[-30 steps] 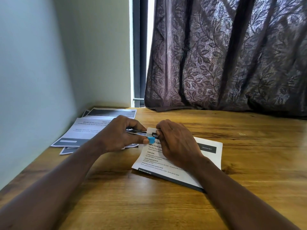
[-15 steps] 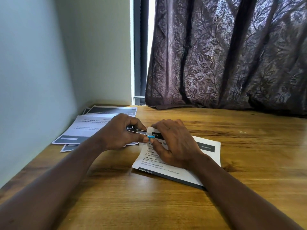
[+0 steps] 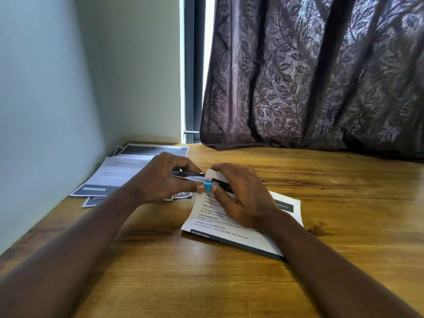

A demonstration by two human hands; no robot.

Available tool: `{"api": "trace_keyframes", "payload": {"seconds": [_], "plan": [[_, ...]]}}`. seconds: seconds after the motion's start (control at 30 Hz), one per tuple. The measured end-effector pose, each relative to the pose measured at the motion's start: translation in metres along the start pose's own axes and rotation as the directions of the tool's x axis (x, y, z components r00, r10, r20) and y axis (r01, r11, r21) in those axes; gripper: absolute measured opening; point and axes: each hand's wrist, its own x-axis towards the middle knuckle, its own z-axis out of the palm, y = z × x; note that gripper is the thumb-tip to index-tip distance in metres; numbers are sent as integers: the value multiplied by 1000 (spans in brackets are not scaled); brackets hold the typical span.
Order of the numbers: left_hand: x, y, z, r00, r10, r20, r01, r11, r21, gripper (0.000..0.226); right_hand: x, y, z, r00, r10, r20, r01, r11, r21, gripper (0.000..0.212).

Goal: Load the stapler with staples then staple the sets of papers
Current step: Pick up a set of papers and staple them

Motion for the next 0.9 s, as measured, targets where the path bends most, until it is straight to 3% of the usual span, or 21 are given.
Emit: {"api": "trace_keyframes", "payload": {"seconds": [0.17, 0.3, 0.43, 0.6, 0.7, 0.8, 0.9], "plan": [[-3, -5, -3, 993, -38, -116, 37, 999, -12, 47, -2, 1, 0, 999, 53, 5, -53, 996, 73, 44], [-2, -10, -7, 978, -46, -204, 79, 985, 156, 49, -2, 2, 0, 998, 66, -18, -65, 996, 59, 33], [-3, -13, -6, 981, -107, -161, 151, 945, 290, 65, -1, 4, 3, 997, 78, -8, -77, 996, 38, 12], [-1, -15, -2, 974, -220, -53, 223, 889, 401, 52, 0, 3, 1, 997, 78, -30, -77, 997, 24, 10], [-3, -11, -1, 982, -139, -128, 178, 909, 377, 62, 0, 4, 1, 996, 69, -50, -68, 997, 22, 8], [-4, 2, 7, 966, -2, -259, 41, 989, 143, 46, 1, 7, 0, 995, 54, -83, -54, 999, 5, 9], [-4, 13, 14, 991, -18, -135, 24, 999, 43, 34, 1, 9, -3, 992, 29, -125, -34, 999, -42, 12]]}}
